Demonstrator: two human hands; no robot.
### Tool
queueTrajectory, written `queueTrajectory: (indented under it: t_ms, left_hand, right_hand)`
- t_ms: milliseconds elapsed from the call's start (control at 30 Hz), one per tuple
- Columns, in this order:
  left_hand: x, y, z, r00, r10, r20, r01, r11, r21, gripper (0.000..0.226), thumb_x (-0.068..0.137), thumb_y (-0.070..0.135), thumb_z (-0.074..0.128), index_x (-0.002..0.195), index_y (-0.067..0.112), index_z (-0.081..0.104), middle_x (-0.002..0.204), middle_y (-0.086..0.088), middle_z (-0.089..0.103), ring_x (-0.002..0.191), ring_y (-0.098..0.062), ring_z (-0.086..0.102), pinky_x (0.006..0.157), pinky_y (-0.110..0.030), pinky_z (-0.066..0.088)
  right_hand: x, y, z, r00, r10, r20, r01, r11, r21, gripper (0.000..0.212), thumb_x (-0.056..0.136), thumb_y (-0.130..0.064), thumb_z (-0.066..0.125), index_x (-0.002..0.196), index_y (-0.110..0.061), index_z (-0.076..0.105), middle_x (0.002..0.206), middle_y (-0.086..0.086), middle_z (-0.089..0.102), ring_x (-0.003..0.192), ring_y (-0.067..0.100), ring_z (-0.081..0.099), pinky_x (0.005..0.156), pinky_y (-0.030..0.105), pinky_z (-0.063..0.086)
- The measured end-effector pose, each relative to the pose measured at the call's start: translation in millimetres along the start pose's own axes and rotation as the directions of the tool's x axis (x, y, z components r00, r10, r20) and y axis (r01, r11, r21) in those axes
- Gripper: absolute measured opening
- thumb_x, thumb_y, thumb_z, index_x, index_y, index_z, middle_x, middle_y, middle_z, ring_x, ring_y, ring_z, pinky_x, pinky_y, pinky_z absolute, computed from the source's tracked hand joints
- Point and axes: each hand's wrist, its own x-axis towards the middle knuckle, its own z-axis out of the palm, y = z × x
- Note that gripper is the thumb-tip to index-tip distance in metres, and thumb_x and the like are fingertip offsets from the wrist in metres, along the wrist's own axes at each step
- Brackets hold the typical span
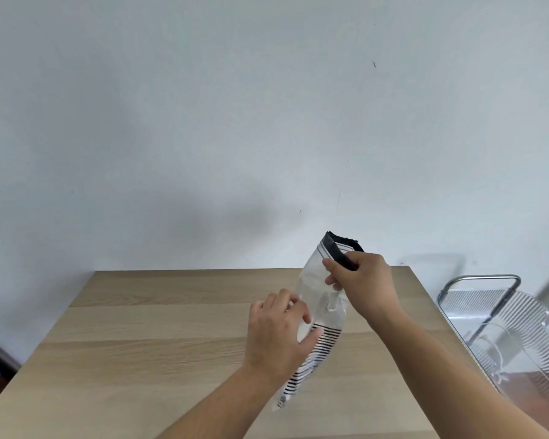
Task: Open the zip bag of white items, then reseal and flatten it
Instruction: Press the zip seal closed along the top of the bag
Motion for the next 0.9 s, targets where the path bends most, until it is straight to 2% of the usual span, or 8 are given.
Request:
queueTrajectory:
  t_ms: [133, 300, 400, 533, 633, 700, 767, 900]
  left_hand:
    - [2.6, -8.2, -0.6, 0.999, 0.010, 0.036, -0.010, 1.000, -0.009, 0.013, 0.070, 0.034, 0.073, 0.072, 0.026, 0.064, 0.081, 0.009, 0.059, 0.074, -0.011, 0.059, 0.069, -0.031, 0.045]
    - [8.8, -20.6, -6.4, 0.997, -0.051, 0.056, 0.053, 0.997, -0.050, 0.011, 0.077, 0.033, 0.070, 0.076, 0.025, 0.063, 0.082, 0.010, 0.060, 0.076, -0.012, 0.057, 0.072, -0.029, 0.037]
    - [13.5, -23.6, -10.5, 0.995, -0.090, 0.040, 0.094, 0.989, -0.117, 0.011, 0.082, 0.031, 0.066, 0.077, 0.023, 0.062, 0.080, 0.011, 0.065, 0.075, -0.011, 0.059, 0.068, -0.029, 0.041]
    - [19.6, -30.4, -17.1, 0.969, -0.245, 0.004, 0.234, 0.920, -0.313, 0.011, 0.085, 0.027, 0.064, 0.079, 0.019, 0.060, 0.073, 0.013, 0.064, 0.069, -0.006, 0.061, 0.059, -0.026, 0.048]
    - [21.7, -36.6, -18.5, 0.951, -0.311, 0.006, 0.290, 0.880, -0.377, 0.010, 0.087, 0.025, 0.061, 0.079, 0.021, 0.057, 0.072, 0.013, 0.063, 0.070, -0.003, 0.060, 0.061, -0.022, 0.047]
    - [21.6, -41.7, -17.4, 0.944, -0.329, 0.038, 0.316, 0.863, -0.393, 0.011, 0.087, 0.024, 0.062, 0.078, 0.022, 0.056, 0.071, 0.012, 0.062, 0.069, -0.003, 0.058, 0.062, -0.023, 0.047]
    - [20.8, -47.0, -15.2, 0.931, -0.354, 0.086, 0.355, 0.831, -0.428, 0.013, 0.083, 0.021, 0.067, 0.074, 0.022, 0.058, 0.068, 0.011, 0.062, 0.065, -0.002, 0.056, 0.062, -0.023, 0.046]
    - [16.0, -50.8, -9.4, 0.904, -0.380, 0.195, 0.426, 0.763, -0.487, 0.016, 0.077, 0.020, 0.073, 0.071, 0.022, 0.059, 0.063, 0.013, 0.056, 0.053, 0.002, 0.047, 0.054, -0.012, 0.039]
  right_hand:
    - [5.3, -1.7, -7.8, 1.000, 0.007, -0.026, -0.008, 1.000, -0.029, 0.022, 0.082, -0.028, 0.068, 0.063, -0.017, 0.067, 0.054, -0.008, 0.070, 0.042, -0.001, 0.058, 0.050, 0.020, 0.040]
    - [16.4, -6.2, -20.6, 1.000, 0.004, -0.025, -0.005, 1.000, -0.015, 0.023, 0.083, -0.025, 0.069, 0.061, -0.016, 0.065, 0.048, -0.006, 0.068, 0.038, 0.000, 0.054, 0.040, 0.009, 0.039]
    - [17.1, -8.8, -26.4, 0.998, -0.014, 0.057, 0.011, 0.998, 0.056, 0.024, 0.083, -0.036, 0.067, 0.070, -0.017, 0.069, 0.061, -0.005, 0.073, 0.051, 0.002, 0.060, 0.053, 0.016, 0.043]
    - [8.7, -0.9, -32.6, 0.963, -0.112, 0.245, 0.092, 0.992, 0.092, 0.025, 0.081, -0.047, 0.067, 0.089, -0.024, 0.071, 0.087, -0.002, 0.076, 0.083, 0.007, 0.068, 0.076, 0.023, 0.048]
    - [5.3, 8.1, -27.6, 0.955, -0.157, 0.253, 0.164, 0.987, -0.004, 0.005, 0.082, -0.033, 0.070, 0.083, -0.028, 0.071, 0.070, -0.016, 0.070, 0.065, -0.003, 0.061, 0.063, 0.012, 0.041]
    - [7.3, 8.3, -25.3, 0.967, -0.156, 0.200, 0.165, 0.986, -0.028, 0.012, 0.084, -0.027, 0.067, 0.073, -0.028, 0.070, 0.061, -0.013, 0.067, 0.054, 0.003, 0.055, 0.055, 0.014, 0.039]
    - [10.8, 3.5, -25.7, 0.973, -0.138, 0.187, 0.141, 0.990, -0.003, 0.018, 0.084, -0.025, 0.067, 0.066, -0.027, 0.067, 0.063, -0.006, 0.071, 0.052, 0.008, 0.057, 0.054, 0.018, 0.043]
    - [14.7, -6.5, -26.5, 0.969, -0.136, 0.208, 0.141, 0.990, -0.010, 0.027, 0.084, -0.026, 0.068, 0.057, -0.027, 0.061, 0.052, -0.002, 0.066, 0.040, 0.009, 0.042, 0.047, 0.024, 0.038]
